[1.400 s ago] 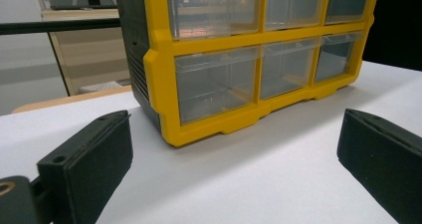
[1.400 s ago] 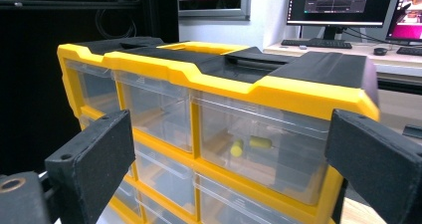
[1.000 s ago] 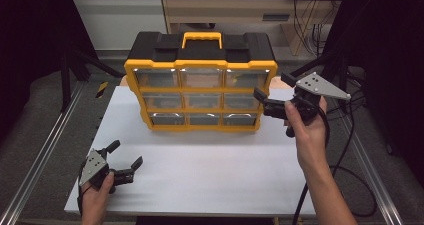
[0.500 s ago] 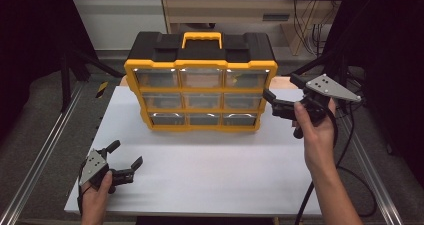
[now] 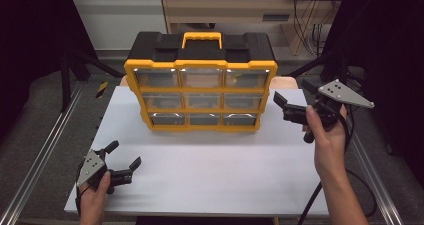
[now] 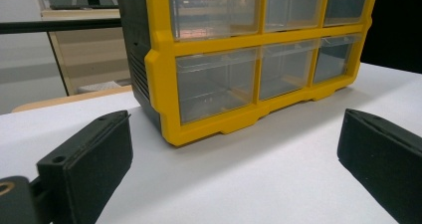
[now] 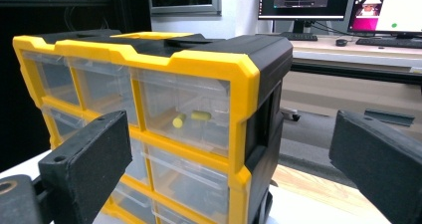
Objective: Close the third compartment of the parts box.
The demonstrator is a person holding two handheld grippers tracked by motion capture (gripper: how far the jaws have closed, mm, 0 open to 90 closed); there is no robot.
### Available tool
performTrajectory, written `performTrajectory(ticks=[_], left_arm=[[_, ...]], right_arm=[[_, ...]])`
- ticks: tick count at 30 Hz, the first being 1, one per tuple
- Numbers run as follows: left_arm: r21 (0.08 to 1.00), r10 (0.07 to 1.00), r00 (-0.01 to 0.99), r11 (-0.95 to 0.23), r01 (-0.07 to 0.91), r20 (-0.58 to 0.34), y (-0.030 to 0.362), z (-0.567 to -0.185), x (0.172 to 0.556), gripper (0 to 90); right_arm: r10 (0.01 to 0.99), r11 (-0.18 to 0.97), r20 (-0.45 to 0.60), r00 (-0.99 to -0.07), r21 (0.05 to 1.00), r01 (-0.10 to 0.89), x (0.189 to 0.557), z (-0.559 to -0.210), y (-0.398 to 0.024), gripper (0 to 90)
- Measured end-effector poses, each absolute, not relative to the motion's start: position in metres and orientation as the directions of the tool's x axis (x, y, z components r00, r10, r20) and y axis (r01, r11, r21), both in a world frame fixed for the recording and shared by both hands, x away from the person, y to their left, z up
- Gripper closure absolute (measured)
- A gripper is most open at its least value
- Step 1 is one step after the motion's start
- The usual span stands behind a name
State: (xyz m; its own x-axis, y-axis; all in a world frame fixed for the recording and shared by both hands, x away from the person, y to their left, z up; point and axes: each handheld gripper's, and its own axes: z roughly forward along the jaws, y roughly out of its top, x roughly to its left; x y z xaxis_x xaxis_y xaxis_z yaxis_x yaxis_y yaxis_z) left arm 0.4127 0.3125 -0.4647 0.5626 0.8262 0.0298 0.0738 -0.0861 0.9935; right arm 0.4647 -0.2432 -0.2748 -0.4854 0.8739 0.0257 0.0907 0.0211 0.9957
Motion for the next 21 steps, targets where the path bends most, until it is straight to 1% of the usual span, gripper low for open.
performTrajectory(ticks=[9,21], left_arm=[[0.996,0.835,0.551,-0.056,0.068,0.009,0.319,-0.462,0.41,0.5],[0.996,0.84,0.542,-0.051,0.071,0.004,0.323,-0.463,0.41,0.2]], right_arm=[[0.878,0.034,0.007,-0.478,0.996,0.078,0.454,-0.281,-0.251,2.4],[0.886,0.02,0.013,-0.463,0.998,0.066,0.447,-0.292,-0.265,2.4]])
